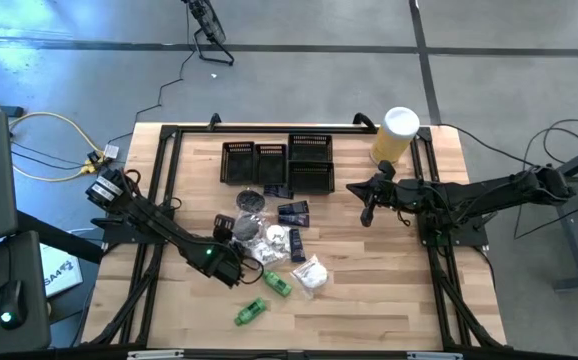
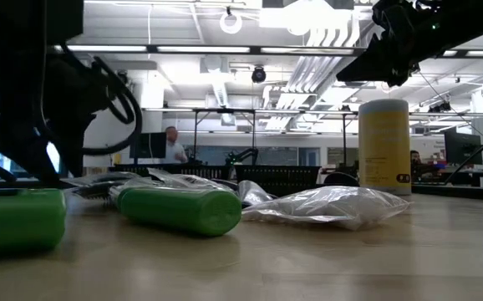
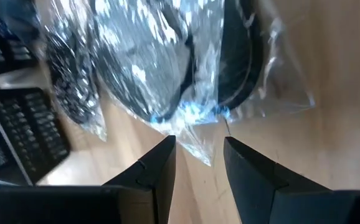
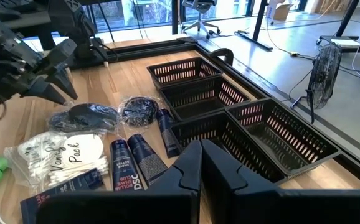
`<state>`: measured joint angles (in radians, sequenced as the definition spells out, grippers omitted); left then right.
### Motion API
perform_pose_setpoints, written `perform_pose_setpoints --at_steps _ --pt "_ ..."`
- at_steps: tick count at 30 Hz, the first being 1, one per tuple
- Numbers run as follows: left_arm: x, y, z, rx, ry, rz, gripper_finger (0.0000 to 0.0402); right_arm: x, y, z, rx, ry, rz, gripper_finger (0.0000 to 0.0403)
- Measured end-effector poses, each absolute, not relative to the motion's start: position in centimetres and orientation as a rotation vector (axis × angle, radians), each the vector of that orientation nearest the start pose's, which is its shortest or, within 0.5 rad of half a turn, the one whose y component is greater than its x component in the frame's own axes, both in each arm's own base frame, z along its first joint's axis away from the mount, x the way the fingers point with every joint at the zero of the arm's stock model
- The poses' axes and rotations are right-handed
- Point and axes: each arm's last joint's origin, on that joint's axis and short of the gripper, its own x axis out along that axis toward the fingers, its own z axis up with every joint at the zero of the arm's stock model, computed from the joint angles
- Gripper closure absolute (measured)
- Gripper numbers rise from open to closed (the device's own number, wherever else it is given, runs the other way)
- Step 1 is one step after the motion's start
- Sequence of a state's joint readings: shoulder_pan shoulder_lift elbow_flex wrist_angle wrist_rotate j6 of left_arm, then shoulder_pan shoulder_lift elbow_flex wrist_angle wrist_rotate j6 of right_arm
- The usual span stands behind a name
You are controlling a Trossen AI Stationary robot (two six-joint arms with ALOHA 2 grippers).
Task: Pick & Place Travel size toiletries
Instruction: Put the middle black hairbrush into the left black bin
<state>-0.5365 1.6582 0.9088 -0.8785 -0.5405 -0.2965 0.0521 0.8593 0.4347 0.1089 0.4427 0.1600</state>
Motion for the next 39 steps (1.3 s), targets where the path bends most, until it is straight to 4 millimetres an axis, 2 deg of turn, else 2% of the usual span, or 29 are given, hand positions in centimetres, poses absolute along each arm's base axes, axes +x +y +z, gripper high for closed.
perform_pose_setpoints --at_steps 5,20,24,30,39 --pt "22.5 -11.5 14.7 0.605 1.331 0.291 0.0273 18.5 -0.3 22.8 0.079 0.276 -0.411 0.0401" --pt "23.0 -11.7 14.6 0.621 1.274 0.279 0.0278 18.5 -0.3 22.8 0.079 0.276 -0.411 0.0401" --pt "22.7 -11.5 14.0 0.612 1.271 0.284 0.031 18.5 -0.3 22.8 0.079 0.276 -0.411 0.0401" --pt "22.6 -11.5 13.6 0.599 1.255 0.284 0.039 18.5 -0.3 22.8 0.079 0.276 -0.411 0.0401" --pt "22.8 -11.5 13.9 0.602 1.251 0.289 0.04 18.5 -0.3 22.8 0.079 0.276 -0.412 0.0401"
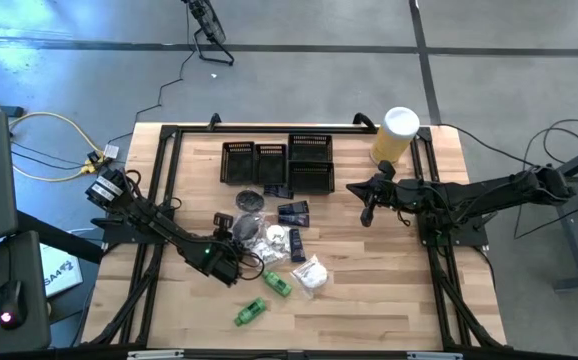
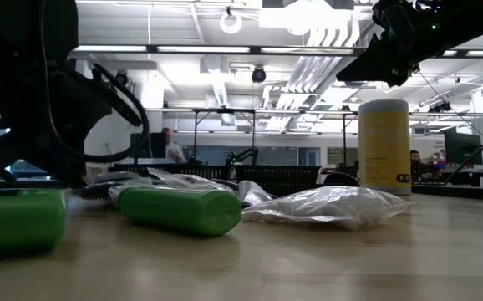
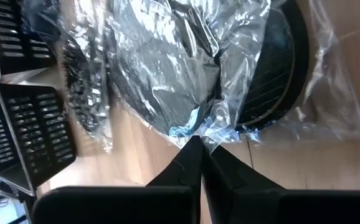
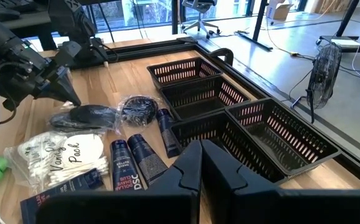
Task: Pick & Place Travel size toiletries
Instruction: Put the middle black hairbrush into the left black bin
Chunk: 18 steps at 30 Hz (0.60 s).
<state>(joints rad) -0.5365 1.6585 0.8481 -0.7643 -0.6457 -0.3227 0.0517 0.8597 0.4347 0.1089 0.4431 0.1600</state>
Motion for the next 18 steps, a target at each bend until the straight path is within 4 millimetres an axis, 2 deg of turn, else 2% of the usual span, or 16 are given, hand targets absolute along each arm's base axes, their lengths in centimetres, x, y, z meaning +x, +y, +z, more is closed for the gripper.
perform_pose_setpoints --at_steps 18 --pt "24.8 -12.3 20.6 0.734 1.246 0.391 0.0401 18.5 -0.3 22.8 0.079 0.276 -0.411 0.0401"
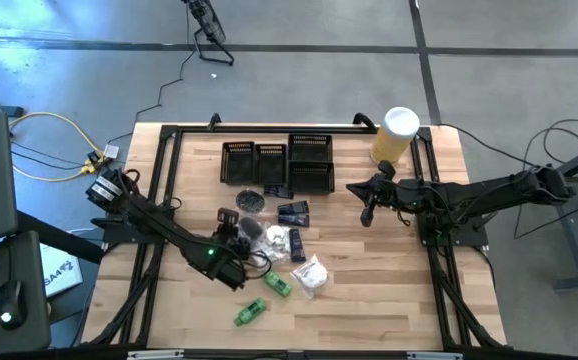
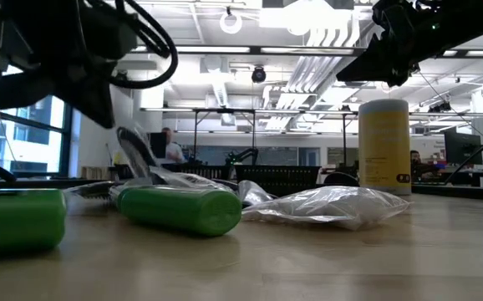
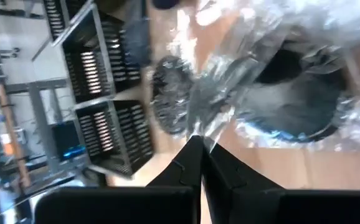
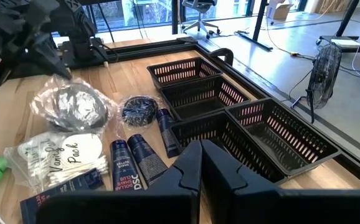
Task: Pick & Place Travel size toiletries
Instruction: Put the middle black hairbrush into the left black bin
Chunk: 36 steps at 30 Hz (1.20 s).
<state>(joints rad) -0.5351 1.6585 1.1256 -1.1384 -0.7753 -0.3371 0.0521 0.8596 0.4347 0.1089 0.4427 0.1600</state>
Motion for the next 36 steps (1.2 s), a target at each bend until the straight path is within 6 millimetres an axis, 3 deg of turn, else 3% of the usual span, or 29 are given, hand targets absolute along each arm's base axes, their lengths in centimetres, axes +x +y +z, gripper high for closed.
perform_pose_setpoints --at_steps 5,14,20,36 --pt "24.5 -11.2 22.1 0.722 1.294 0.462 0.0401 18.5 -0.3 22.8 0.079 0.277 -0.411 0.0401" --pt "23.5 -8.1 26.0 0.628 1.204 0.529 0.0401 18.5 -0.3 22.8 0.079 0.276 -0.411 0.0401" --pt "22.7 -5.4 28.2 0.664 1.164 0.576 0.0401 18.5 -0.3 22.8 0.079 0.276 -0.411 0.0401" --pt "24.7 4.6 29.6 0.729 1.254 0.695 0.0401 18.5 -0.3 22.8 0.046 0.283 -0.406 0.0401"
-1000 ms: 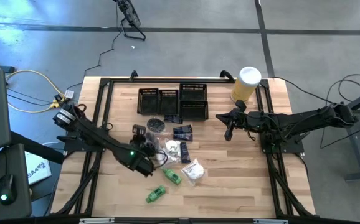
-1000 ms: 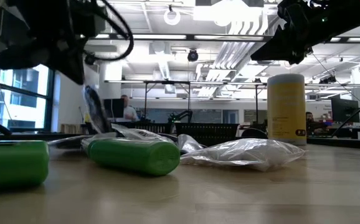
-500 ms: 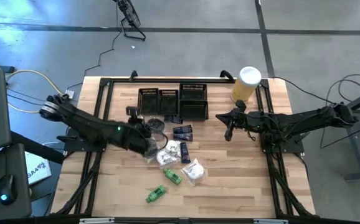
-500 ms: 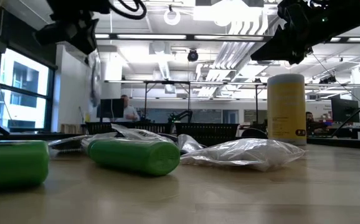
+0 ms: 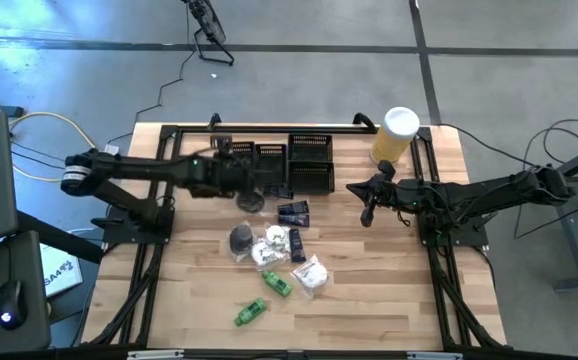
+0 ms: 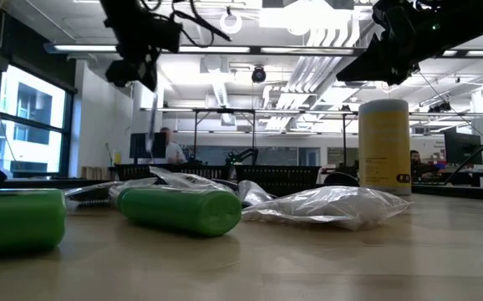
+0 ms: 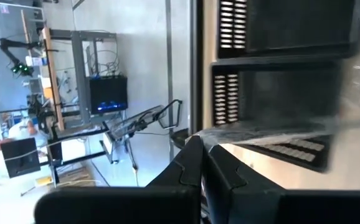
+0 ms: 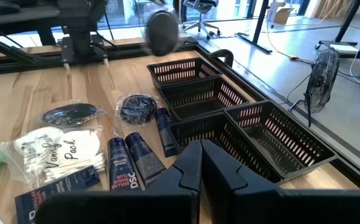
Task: Pick & Place Travel size toiletries
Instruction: Put the middle black hairbrush into the left black bin
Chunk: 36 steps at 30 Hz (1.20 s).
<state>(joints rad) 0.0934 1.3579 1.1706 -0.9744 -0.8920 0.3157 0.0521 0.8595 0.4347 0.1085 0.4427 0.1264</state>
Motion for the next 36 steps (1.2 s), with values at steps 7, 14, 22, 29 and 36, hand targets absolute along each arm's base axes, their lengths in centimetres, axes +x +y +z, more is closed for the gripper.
perform_pose_setpoints --at_steps 7,14,22,29,36 --pt "24.9 8.7 29.2 0.637 1.267 0.631 0.0401 18.5 -0.3 22.7 0.029 0.294 -0.404 0.0401" --pt "23.8 10.6 27.0 0.559 1.33 0.621 0.0401 18.4 -0.3 22.4 0.017 0.328 -0.405 0.0401" --pt "23.6 11.8 25.2 0.508 1.282 0.608 0.0401 18.4 -0.3 22.4 0.033 0.326 -0.407 0.0401" --pt "23.6 11.8 25.1 0.518 1.288 0.615 0.04 18.4 -0.3 22.4 0.035 0.327 -0.408 0.0401" --pt "23.5 11.8 25.1 0.546 1.302 0.601 0.0332 18.4 -0.3 22.4 0.035 0.327 -0.408 0.0401"
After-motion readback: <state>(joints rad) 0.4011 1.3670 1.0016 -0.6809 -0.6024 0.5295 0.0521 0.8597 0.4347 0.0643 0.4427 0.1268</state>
